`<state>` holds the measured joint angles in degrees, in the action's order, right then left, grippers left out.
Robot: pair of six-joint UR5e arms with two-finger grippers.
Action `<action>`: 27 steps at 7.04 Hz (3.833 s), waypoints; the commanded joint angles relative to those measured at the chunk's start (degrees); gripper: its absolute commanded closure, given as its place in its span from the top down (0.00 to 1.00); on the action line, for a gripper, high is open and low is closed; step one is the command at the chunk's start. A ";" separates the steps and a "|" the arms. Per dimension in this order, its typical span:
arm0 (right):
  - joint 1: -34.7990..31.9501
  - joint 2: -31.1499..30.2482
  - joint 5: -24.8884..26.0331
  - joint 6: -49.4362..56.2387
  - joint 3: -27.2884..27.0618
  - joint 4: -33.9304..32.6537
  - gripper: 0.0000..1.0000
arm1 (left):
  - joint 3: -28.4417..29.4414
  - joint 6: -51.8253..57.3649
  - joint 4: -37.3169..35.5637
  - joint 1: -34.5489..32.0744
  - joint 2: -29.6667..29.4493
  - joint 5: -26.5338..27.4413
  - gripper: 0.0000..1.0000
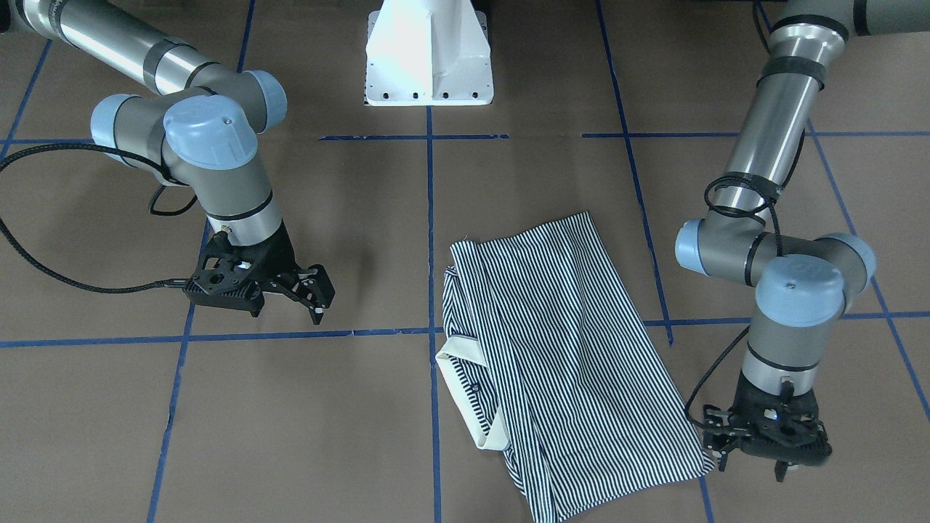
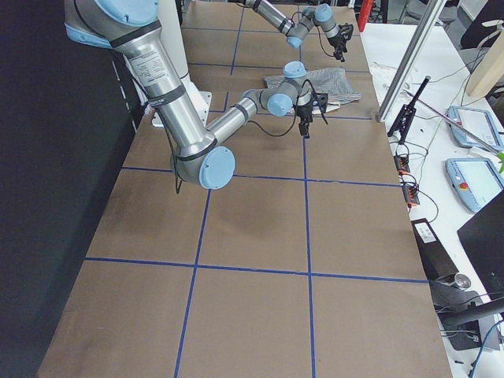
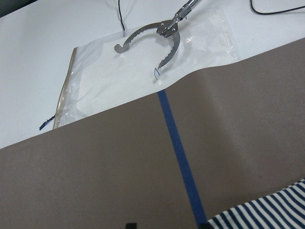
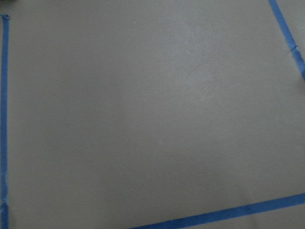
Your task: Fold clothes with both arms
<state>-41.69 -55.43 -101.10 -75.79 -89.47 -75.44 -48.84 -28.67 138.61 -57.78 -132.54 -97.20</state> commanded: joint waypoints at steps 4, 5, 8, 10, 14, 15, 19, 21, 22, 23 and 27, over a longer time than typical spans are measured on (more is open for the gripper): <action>8.20 24.18 14.59 -27.11 29.09 8.80 0.71 | -4.68 3.01 0.17 -2.16 2.73 -3.52 1.00; 9.25 25.54 14.96 -27.82 31.70 9.87 0.69 | -5.21 2.92 0.08 -2.16 2.82 -3.52 1.00; 10.40 26.70 16.54 -27.57 36.28 10.23 0.63 | -5.22 2.92 0.08 -2.16 2.99 -3.52 1.00; 10.49 26.96 16.81 -27.48 36.56 10.23 0.52 | -5.30 2.92 0.08 -2.16 3.08 -3.52 1.00; 10.40 26.35 16.64 -26.78 35.08 9.44 0.00 | -7.75 2.83 0.00 -2.16 4.21 -3.52 1.00; 10.49 21.99 16.29 -26.78 28.19 7.17 0.00 | -9.24 2.83 -0.09 -2.16 5.27 -3.70 1.00; 14.69 0.82 18.91 -26.78 3.47 4.16 0.00 | -9.61 2.92 0.08 -1.81 5.19 -3.70 1.00; 16.29 -4.23 20.94 -26.60 -1.40 4.25 0.00 | -10.49 2.83 -0.01 -1.55 5.19 -3.79 1.00; 16.29 -5.03 20.85 -26.51 -1.33 4.25 0.03 | -10.58 2.83 -0.01 -1.46 5.54 -3.79 1.00; 16.47 -5.73 21.03 -20.94 -1.59 4.34 0.99 | -10.66 2.83 0.08 -1.46 5.54 -3.79 1.00; 17.25 -9.35 17.51 -2.87 -13.62 -2.91 1.00 | -12.69 2.83 -0.01 -1.02 7.30 -3.79 1.00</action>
<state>-25.38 -64.84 -83.24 -81.33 -100.42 -74.31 -61.23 -25.84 138.62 -58.85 -125.57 -100.99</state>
